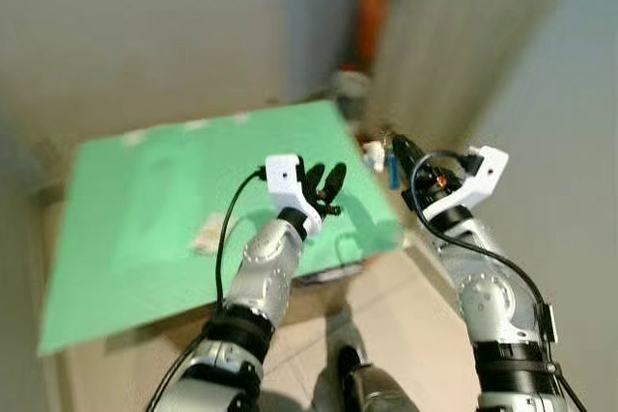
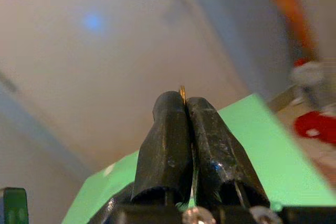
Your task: Hang keys on a hook
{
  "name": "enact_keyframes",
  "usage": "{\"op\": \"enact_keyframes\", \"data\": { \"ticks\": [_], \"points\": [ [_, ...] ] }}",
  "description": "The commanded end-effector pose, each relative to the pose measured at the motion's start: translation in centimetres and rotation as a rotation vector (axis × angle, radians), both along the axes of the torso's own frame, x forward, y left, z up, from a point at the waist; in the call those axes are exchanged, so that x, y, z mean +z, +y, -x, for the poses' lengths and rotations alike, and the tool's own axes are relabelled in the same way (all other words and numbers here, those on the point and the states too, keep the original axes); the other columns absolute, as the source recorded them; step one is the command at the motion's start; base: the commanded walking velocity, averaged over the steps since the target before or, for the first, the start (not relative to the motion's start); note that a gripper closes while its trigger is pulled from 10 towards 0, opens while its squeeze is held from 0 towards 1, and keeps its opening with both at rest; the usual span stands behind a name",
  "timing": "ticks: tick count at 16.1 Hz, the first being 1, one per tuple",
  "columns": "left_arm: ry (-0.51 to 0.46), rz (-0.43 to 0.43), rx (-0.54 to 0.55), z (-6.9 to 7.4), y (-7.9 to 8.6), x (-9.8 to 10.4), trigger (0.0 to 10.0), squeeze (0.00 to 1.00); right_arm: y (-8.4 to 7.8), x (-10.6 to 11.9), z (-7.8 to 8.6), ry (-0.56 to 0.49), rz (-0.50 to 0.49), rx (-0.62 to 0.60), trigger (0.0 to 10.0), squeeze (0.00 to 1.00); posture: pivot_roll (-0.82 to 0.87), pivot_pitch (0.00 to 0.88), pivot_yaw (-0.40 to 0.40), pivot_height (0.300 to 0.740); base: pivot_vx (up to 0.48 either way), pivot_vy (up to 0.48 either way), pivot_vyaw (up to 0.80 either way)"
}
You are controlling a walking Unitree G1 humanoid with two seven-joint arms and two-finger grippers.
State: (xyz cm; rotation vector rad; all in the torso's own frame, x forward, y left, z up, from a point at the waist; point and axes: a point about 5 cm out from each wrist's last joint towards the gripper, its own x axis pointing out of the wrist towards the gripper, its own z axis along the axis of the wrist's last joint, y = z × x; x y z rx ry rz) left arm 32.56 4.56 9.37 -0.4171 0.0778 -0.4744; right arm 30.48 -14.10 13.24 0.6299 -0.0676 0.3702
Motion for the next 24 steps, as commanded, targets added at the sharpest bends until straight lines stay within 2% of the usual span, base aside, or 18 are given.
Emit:
{"op": "enact_keyframes", "data": {
  "ticks": [1,5,11,16,24],
  "points": [
    [-0.013,-0.013,-0.022,-0.2,-1.1,0.5,10.0,0.00,-0.3,-0.2,-0.1,-0.002,0.009,-0.012,10.0,0.00,-0.14,0.063,0.009,0.740,0.000,0.000,-0.80],
    [-0.009,-0.119,0.012,-0.4,-0.4,-0.3,10.0,0.00,-0.7,-0.4,0.0,0.002,0.017,-0.028,10.0,0.00,-0.14,0.064,0.010,0.740,0.000,0.000,-0.80],
    [-0.018,-0.129,0.041,-0.8,0.1,-0.2,10.0,0.00,-0.8,-0.7,-0.1,0.008,0.023,-0.034,10.0,0.00,-0.14,0.070,0.006,0.740,0.000,0.000,-0.80],
    [-0.003,-0.149,0.057,-0.8,0.8,-0.9,10.0,0.00,-1.0,-1.4,0.1,0.030,0.051,-0.042,10.0,0.00,-0.14,0.060,0.006,0.740,0.000,0.000,-0.80],
    [0.006,-0.150,0.073,-0.6,1.1,-1.3,10.0,0.00,-1.3,-2.1,0.3,0.055,0.077,-0.069,10.0,0.00,-0.13,0.071,0.000,0.740,0.000,0.000,0.00]
  ]
}}
